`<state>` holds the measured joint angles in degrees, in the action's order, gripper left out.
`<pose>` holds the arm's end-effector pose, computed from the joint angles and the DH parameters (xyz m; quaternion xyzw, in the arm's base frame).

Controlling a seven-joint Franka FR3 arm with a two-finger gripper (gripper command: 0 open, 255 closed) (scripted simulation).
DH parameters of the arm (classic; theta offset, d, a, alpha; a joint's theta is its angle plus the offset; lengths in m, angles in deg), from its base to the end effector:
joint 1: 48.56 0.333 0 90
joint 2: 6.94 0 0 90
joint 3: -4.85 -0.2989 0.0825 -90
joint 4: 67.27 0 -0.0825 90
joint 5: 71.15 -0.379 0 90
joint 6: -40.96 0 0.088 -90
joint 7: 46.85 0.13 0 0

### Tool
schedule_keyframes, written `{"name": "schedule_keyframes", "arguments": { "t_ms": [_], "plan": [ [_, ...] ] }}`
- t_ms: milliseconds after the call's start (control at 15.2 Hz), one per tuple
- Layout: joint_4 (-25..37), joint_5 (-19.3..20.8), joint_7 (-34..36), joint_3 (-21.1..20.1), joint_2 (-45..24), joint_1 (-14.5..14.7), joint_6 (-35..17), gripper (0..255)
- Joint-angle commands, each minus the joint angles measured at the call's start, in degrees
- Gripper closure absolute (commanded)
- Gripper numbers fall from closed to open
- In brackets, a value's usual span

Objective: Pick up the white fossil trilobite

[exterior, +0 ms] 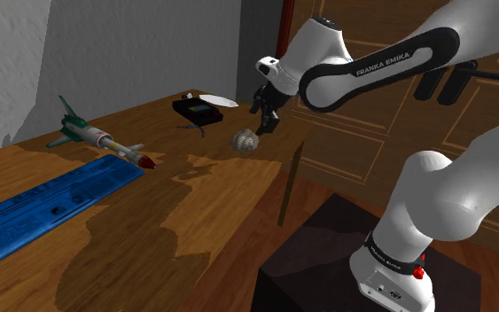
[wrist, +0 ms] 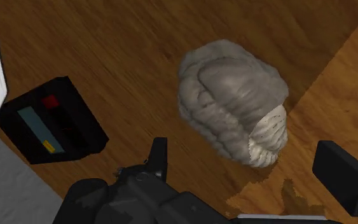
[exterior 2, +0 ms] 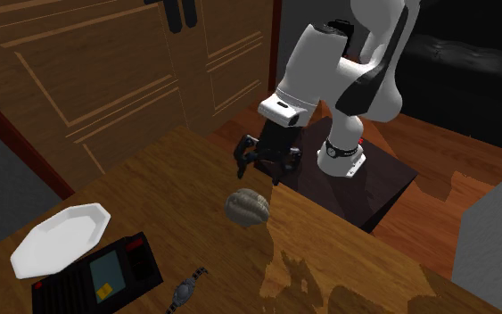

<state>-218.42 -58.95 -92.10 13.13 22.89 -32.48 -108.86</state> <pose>0.4248 0.0615 0.4323 0.8299 0.4997 0.2206 0.1141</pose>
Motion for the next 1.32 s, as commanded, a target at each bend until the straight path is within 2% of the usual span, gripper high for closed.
{"name": "schedule_keyframes", "arguments": {
  "t_ms": [0, 132, 660, 792, 858, 1254],
  "plan": [
    [-0.8, 0.8, -6.52, 1.67, -3.2, 3.1, -7.17, 0],
    [-1.38, 0.95, -13.73, 4.45, -6.83, 6.77, -13.97, 0],
    [-3.99, 1.98, -13.14, 4.72, -11.81, 6.2, -21.64, 0],
    [-3.99, 1.98, -13.15, 4.72, -11.8, 6.2, -21.64, 0],
    [-3.95, 1.96, -13.16, 4.74, -11.94, 6.22, -21.74, 255],
    [-3.93, 1.95, -13.18, 4.77, -12.04, 6.24, -21.82, 255]
  ]
}}
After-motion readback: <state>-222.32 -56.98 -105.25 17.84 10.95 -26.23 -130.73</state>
